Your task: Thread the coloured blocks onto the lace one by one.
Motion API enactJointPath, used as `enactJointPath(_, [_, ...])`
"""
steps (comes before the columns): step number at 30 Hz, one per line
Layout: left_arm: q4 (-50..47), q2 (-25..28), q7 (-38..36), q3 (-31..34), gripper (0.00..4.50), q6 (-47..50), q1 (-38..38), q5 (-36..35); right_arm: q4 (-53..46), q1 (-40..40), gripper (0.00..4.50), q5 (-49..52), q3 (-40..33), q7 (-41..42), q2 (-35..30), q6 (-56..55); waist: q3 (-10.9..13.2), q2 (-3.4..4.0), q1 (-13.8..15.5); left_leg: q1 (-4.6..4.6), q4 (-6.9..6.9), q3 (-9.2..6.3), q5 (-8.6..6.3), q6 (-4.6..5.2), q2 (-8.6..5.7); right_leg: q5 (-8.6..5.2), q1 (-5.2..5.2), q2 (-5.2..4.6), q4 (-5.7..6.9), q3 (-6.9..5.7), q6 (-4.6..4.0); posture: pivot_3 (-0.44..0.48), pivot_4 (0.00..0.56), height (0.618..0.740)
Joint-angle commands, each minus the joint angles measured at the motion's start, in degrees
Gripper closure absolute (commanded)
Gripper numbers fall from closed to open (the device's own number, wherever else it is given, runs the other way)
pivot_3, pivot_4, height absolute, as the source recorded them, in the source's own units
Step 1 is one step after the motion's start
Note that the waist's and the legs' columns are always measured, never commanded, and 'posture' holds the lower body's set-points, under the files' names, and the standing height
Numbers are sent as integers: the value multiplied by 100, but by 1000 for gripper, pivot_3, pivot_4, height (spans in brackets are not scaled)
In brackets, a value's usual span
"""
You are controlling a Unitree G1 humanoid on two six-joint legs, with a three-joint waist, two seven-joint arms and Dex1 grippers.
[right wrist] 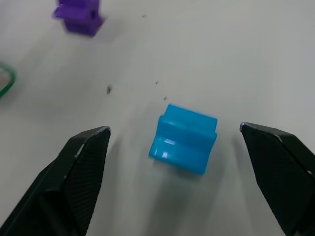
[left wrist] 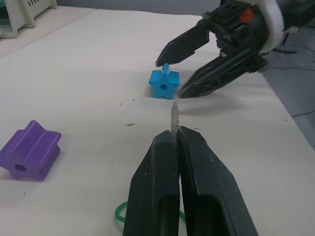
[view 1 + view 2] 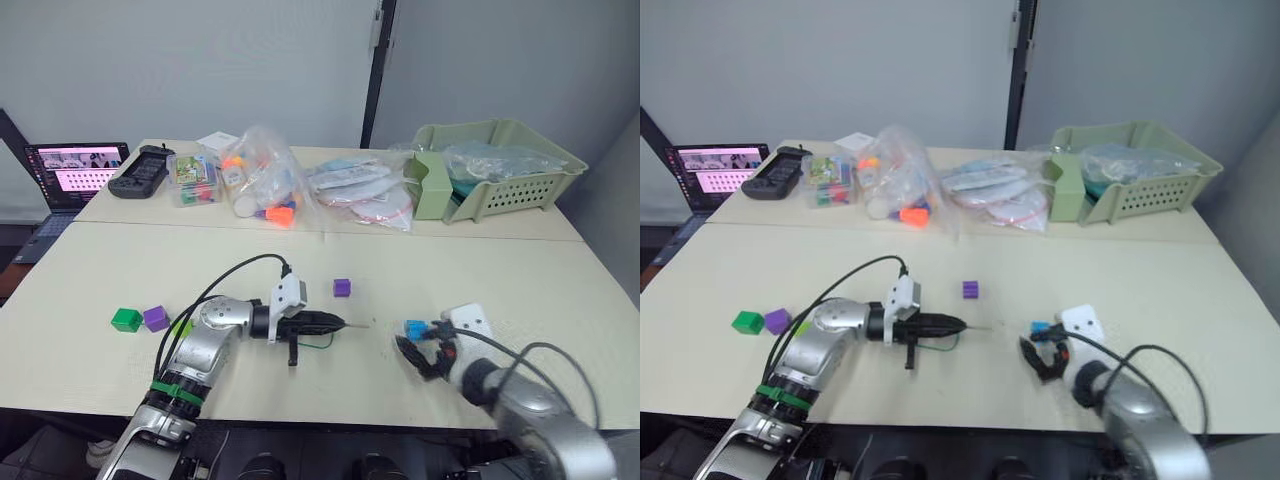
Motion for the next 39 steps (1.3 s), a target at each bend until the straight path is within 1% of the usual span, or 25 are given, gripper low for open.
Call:
enactJointPath(1, [-270, -70, 92, 10, 4500, -111, 53, 7, -72, -39, 27, 125, -123, 1250, -1126, -473, 1, 1, -3, 1, 2, 1, 0, 0, -2, 0, 1, -1, 0, 1, 1, 0, 150, 732])
enactJointPath(3, [-334, -86, 142, -1, 4500, -108, 105, 25, 295, -240, 27, -9, 68, 1969, -1851, -898, 1, -1, -22, 4, 2, -1, 0, 0, 0, 0, 3, 3, 0, 1, 2, 0, 150, 732])
enactJointPath(5, [-396, -101, 200, -12, 4500, -100, 148, 44, 776, -607, 27, -178, 337, 2543, -2367, -1337, 1, -1, -39, 8, 0, -1, 0, 0, 0, 1, 5, 4, 1, 3, 1, 0, 150, 732])
enactJointPath(7, [-439, -119, 268, -43, 4500, -93, 175, 104, 1397, -1214, 27, -433, 783, 3115, -2718, -1796, 1, -1, -40, 11, 1, 0, 0, 0, 1, 1, 6, 7, 1, 5, 1, 0, 150, 732])
enactJointPath(9, [-468, -164, 353, -80, 4500, -75, 180, 160, 2056, -1888, 27, -768, 1319, 3702, -2909, -2263, 1, -1, -35, 11, -1, 0, 0, 1, 0, 1, 6, 7, 0, 6, 1, 0, 150, 732])
enactJointPath(11, [-478, -222, 431, -129, 4500, -59, 150, 196, 2644, -2472, 27, -1052, 1758, 4127, -2909, -2561, 1, -1, -19, 10, 1, 1, 0, 1, 1, 1, 3, 7, 0, 6, 1, 0, 150, 732])
enactJointPath(13, [-468, -257, 470, -158, 4500, -55, 127, 221, 3008, -2775, 27, -1217, 1983, 4371, -2873, -2776, 1, -1, 18, 7, 1, 1, 0, 0, 0, 1, 0, 6, 0, 6, 1, 0, 150, 732])
enactJointPath(16, [-407, -342, 624, -178, 4500, -114, 21, 339, 3637, -3452, 27, -1673, 2601, 4973, -2734, -3149, 1, 0, 36, -2, 2, 2, 0, 0, -1, 1, -5, 3, -1, 4, 1, 0, 150, 732])
enactJointPath(20, [-408, -382, 723, -150, 4500, -116, 12, 373, 3985, -3748, 27, -1916, 2857, 5278, -2579, -3335, 1, 0, 52, -2, 6, 4, 0, 0, -1, 2, -6, 2, 1, 4, 1, 0, 150, 732])
enactJointPath(24, [-503, -368, 780, -177, 4500, -76, 93, 367, 4147, -3902, 27, -2082, 2905, 5308, -2332, -3351, 1, 0, 54, -1, 6, 4, 0, 0, -1, 2, -6, 2, 4, 4, 1, 0, 150, 732])
enactJointPath(25, [-512, -365, 789, -184, 4500, -75, 104, 368, 4170, -3905, 539, -2119, 2899, 5324, -2305, -3361, 1, 0, 53, 0, 6, 4, 0, 0, 0, 2, -6, 2, 5, 4, 1, 0, 150, 732])
enactJointPath(26, [-507, -367, 797, -191, 4500, -75, 104, 372, 4216, -3928, 806, -2188, 2915, 5324, -2271, -3368, 1, 1, 53, 1, 6, 4, 0, 0, 0, 2, -6, 3, 6, 4, 0, 0, 150, 732])
enactJointPath(30, [-465, -431, 831, -254, 4500, -56, 48, 395, 4204, -3953, 2214, -2309, 2888, 5277, -2129, -3279, 1, 0, 49, 3, 8, 4, 0, 0, 0, 3, -3, 2, 8, 4, 0, 0, 150, 732])
enactJointPath(32, [-433, -476, 813, -334, 4500, -54, 16, 434, 4110, -3903, 2899, -2374, 2887, 5324, -2171, -3230, 1, 1, 51, 5, 9, 4, 0, 0, 0, 3, -2, 2, 9, 4, 0, 0, 150, 732])
enactJointPath(33, [-388, -517, 814, -380, 4500, -87, -17, 478, 4044, -3871, 3152, -2382, 2863, 5324, -2196, -3200, 1, 1, 52, 5, 9, 4, 0, 0, -1, 3, -1, 2, 9, 3, 0, 0, 150, 732])
enactJointPath(39, [-177, -708, 746, -592, 4500, -61, -199, 640, 3486, -3664, 3152, -2091, 2546, 5150, -2122, -2681, 1, 1, 60, 3, 10, 4, 0, 0, -1, 3, -3, 2, 9, 4, 0, 0, 150, 732])
